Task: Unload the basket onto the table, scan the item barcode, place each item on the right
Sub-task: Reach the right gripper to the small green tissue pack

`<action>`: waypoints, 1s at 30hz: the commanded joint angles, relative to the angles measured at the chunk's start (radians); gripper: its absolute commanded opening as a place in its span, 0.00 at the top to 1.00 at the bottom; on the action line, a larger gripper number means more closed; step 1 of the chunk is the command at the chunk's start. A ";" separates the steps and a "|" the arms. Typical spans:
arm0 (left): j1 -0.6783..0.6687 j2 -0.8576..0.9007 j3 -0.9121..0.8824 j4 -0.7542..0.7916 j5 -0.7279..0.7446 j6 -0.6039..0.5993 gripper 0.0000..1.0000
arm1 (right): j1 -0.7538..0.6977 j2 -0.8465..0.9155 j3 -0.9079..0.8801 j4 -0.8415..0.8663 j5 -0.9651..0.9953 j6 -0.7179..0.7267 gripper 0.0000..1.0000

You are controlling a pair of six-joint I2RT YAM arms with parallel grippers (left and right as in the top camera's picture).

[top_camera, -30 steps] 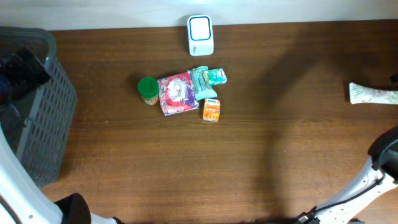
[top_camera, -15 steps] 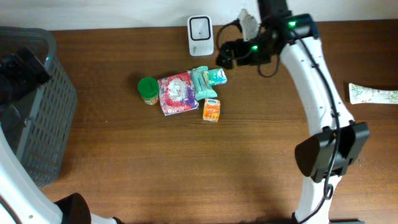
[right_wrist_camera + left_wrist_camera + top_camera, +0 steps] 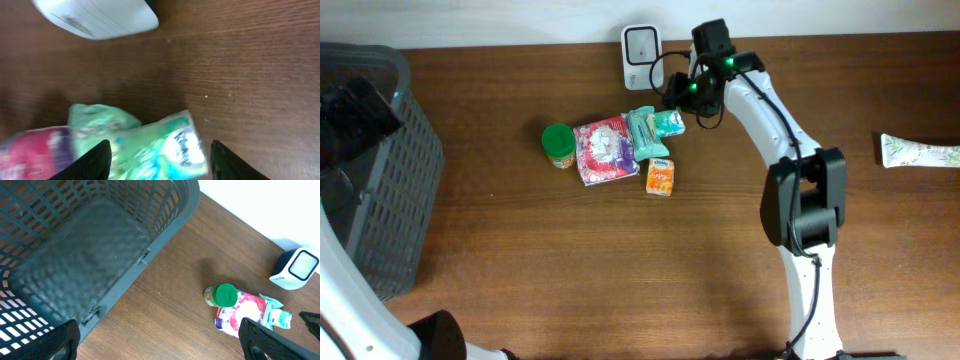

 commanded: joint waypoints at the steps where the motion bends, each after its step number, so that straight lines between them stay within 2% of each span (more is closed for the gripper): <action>1: 0.004 -0.007 -0.001 0.000 0.003 -0.010 0.01 | 0.013 0.032 -0.001 0.000 -0.011 -0.066 0.44; 3: 0.004 -0.007 -0.001 0.000 0.003 -0.010 0.01 | 0.035 0.034 -0.001 -0.016 -0.047 -0.140 0.44; 6: 0.004 -0.007 -0.001 0.000 0.003 -0.010 0.01 | 0.063 0.041 -0.003 -0.058 0.053 -0.146 0.44; 8: 0.004 -0.007 -0.001 0.000 0.003 -0.010 0.01 | 0.056 0.041 -0.002 -0.111 0.051 -0.147 0.44; 11: 0.004 -0.007 -0.001 0.000 0.003 -0.010 0.01 | 0.055 0.013 0.006 -0.294 0.051 -0.172 0.44; 15: 0.004 -0.007 -0.001 0.000 0.003 -0.010 0.01 | 0.055 -0.171 0.039 -0.621 0.053 -0.123 0.43; 16: 0.004 -0.007 -0.001 0.000 0.003 -0.010 0.01 | 0.055 -0.214 0.043 -0.610 0.074 -0.136 0.39; 17: 0.004 -0.007 -0.001 0.000 0.003 -0.010 0.01 | 0.055 -0.256 0.043 -0.531 0.160 -0.150 0.33; 18: 0.004 -0.007 -0.001 0.000 0.003 -0.010 0.01 | 0.053 -0.264 0.042 -0.395 0.245 -0.150 0.30; 19: 0.004 -0.007 -0.001 0.000 0.003 -0.010 0.01 | 0.050 -0.251 0.040 -0.303 0.253 -0.150 0.37; 21: 0.004 -0.007 -0.001 0.000 0.003 -0.010 0.01 | 0.046 -0.192 0.040 -0.152 0.275 -0.150 0.56; 22: 0.004 -0.007 -0.001 0.000 0.003 -0.010 0.01 | 0.035 -0.159 0.040 -0.122 0.312 -0.150 0.60; 24: 0.004 -0.007 -0.001 0.000 0.003 -0.010 0.01 | -0.013 -0.107 0.040 -0.112 0.309 -0.151 0.48; 26: 0.004 -0.007 -0.001 0.000 0.003 -0.010 0.01 | -0.064 -0.062 0.040 -0.113 0.172 -0.261 0.47; 28: 0.004 -0.007 -0.001 0.000 0.003 -0.010 0.01 | -0.090 -0.016 0.039 -0.147 -0.013 -0.388 0.48; 30: 0.004 -0.007 -0.001 0.000 0.003 -0.010 0.01 | -0.087 0.008 0.033 -0.159 -0.010 -0.398 0.56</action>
